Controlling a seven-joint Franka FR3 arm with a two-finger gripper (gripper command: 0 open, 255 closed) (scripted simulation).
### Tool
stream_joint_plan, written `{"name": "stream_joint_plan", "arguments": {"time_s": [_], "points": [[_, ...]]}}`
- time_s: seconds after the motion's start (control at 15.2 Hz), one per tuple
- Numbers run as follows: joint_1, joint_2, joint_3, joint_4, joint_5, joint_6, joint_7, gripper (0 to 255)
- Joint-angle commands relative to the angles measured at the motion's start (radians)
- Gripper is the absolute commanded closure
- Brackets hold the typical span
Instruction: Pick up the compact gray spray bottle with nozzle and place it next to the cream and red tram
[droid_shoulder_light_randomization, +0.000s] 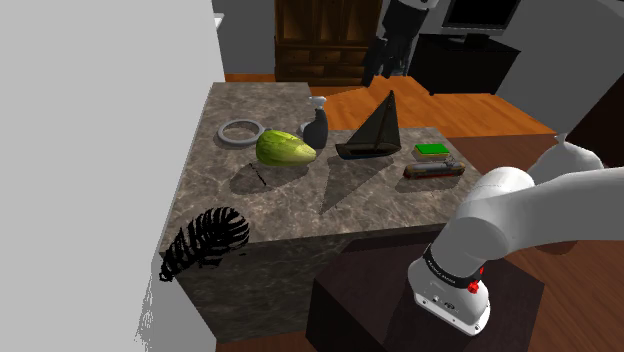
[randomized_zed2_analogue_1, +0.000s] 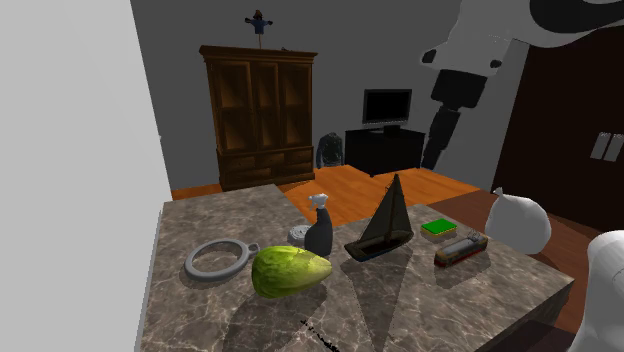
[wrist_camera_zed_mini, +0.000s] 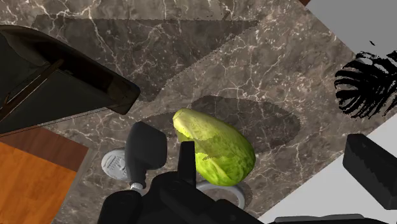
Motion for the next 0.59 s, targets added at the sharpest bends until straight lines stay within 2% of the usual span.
{"name": "stream_joint_plan", "arguments": {"time_s": [0.0,0.53], "points": [[0.0,0.0,0.0,0.0,0.0,0.0,0.0,0],[0.039,0.244,-0.166,0.071,-0.039,0.119,-0.298,0]]}}
